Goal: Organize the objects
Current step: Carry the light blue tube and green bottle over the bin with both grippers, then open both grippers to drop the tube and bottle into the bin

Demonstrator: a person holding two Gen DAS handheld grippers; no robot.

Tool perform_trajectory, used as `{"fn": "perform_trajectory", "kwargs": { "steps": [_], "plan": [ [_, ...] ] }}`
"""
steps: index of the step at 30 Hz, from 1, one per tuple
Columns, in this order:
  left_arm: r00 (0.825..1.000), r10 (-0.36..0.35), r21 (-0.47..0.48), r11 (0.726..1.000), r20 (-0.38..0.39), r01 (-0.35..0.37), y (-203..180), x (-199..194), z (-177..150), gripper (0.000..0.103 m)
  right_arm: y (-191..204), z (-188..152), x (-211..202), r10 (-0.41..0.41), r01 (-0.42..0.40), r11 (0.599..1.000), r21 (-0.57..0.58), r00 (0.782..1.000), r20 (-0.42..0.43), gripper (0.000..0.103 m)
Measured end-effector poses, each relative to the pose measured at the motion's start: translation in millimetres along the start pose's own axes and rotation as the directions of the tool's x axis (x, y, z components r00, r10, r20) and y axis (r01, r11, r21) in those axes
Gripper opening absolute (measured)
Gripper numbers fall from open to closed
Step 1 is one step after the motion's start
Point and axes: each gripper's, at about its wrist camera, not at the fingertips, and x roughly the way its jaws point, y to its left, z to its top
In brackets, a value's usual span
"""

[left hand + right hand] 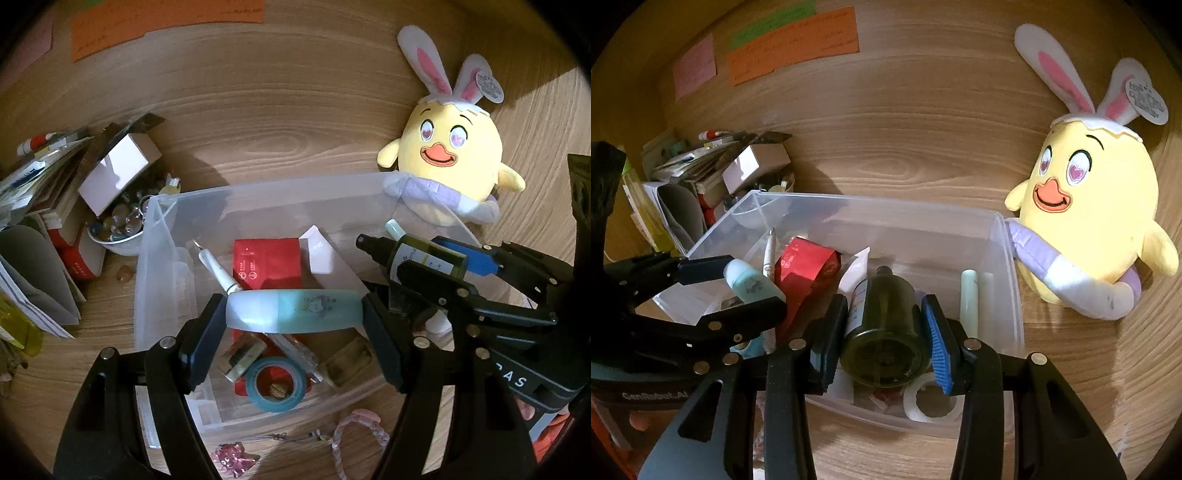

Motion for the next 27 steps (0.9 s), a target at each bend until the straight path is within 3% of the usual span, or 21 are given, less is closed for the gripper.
{"fn": "perform_trajectory", "kwargs": {
  "steps": [7, 13, 16, 21, 27],
  "plan": [
    [1.0, -0.005, -0.03, 1.0, -0.001, 0.005, 4.2, -3.4, 1.9, 0.076, 3.1, 1.4, -4.2, -0.007, 0.007, 1.0, -0.016, 1.0, -0.001, 0.04],
    [0.999, 0.002, -0.041, 0.999, 0.034, 0.0, 5.0, -20.0, 4.4, 0.077, 4.8, 3.7, -20.8, -0.005, 0.005, 1.0, -0.01, 0.999, 0.036, 0.054],
    [0.998, 0.026, -0.028, 0.999, 0.064, -0.024, 2.6, -30.2, 5.9, 0.08, 6.2, 6.1, -29.6, 0.005, -0.005, 1.0, -0.007, 0.999, 0.044, 0.055],
    [0.995, 0.032, -0.021, 0.999, 0.095, -0.031, 4.4, -50.0, 5.1, 0.092, 8.1, 5.7, -49.6, 0.027, -0.027, 1.0, 0.004, 0.997, 0.078, 0.066],
    [0.991, 0.042, -0.006, 0.999, 0.131, -0.041, 6.8, -72.9, -0.7, 0.094, 20.7, 0.4, -70.0, 0.045, -0.043, 0.999, -0.02, 0.994, 0.104, 0.067]
  ]
}}
